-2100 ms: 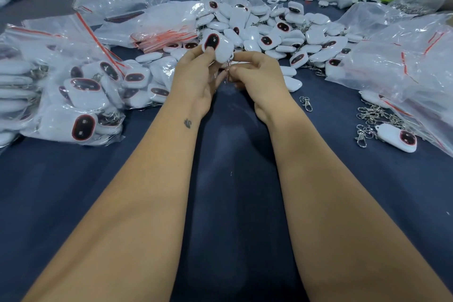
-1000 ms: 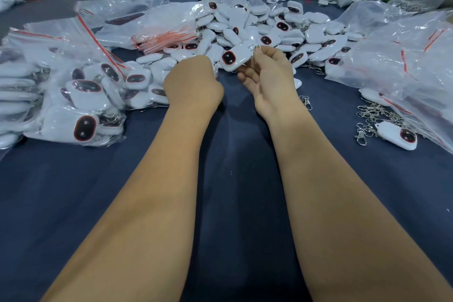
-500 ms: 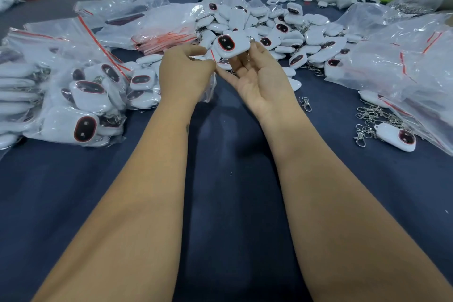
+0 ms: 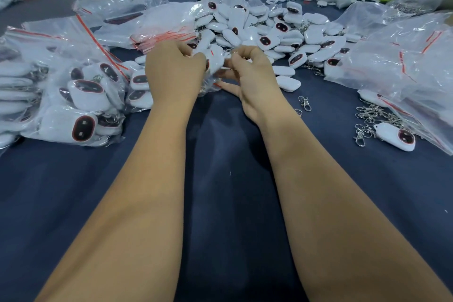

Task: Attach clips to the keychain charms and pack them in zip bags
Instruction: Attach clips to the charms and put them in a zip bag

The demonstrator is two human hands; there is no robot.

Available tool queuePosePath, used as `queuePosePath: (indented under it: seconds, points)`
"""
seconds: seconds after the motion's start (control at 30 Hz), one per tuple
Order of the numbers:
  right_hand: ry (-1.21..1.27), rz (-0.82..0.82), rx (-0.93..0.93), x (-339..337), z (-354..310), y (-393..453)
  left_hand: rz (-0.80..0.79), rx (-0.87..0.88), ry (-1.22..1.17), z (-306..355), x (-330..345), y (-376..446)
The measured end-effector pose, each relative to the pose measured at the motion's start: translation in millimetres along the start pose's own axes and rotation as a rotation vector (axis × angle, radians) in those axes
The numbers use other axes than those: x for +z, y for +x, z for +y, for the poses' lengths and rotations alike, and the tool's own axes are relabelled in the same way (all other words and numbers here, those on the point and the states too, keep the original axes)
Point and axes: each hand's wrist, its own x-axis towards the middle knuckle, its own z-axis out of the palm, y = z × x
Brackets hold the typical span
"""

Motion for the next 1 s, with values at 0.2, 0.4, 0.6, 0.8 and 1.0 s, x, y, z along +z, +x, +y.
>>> queuePosePath:
  seconds: [0.2, 0.4, 0.6, 0.8, 1.0]
  points:
    - [-0.518, -0.084, -0.212, 3.3, 8.3, -4.8, -0.020, 0.014, -0.197, 6.9, 1.7, -0.6]
    - [-0.637, -0.032, -0.254, -0.9, 8.7, -3.5, -0.028, 0.020, -0.229, 8.2, 3.1, -2.3]
    - [-0.534, -0.242, -0.092, 2.3, -3.4, -11.8, -0.019, 0.110, -0.172, 12.7, 3.0, -6.7]
    - [-0.923, -0.209, -0.089, 7.2, 0.2, -14.2, -0.028, 0.212, 0.017, 13.9, 8.9, -13.1]
    - [-0.633, 0.111, -0.206, -0.5, 1.3, -6.3, -0.071, 0.115, 0.351, 6.2, 11.8, -5.7]
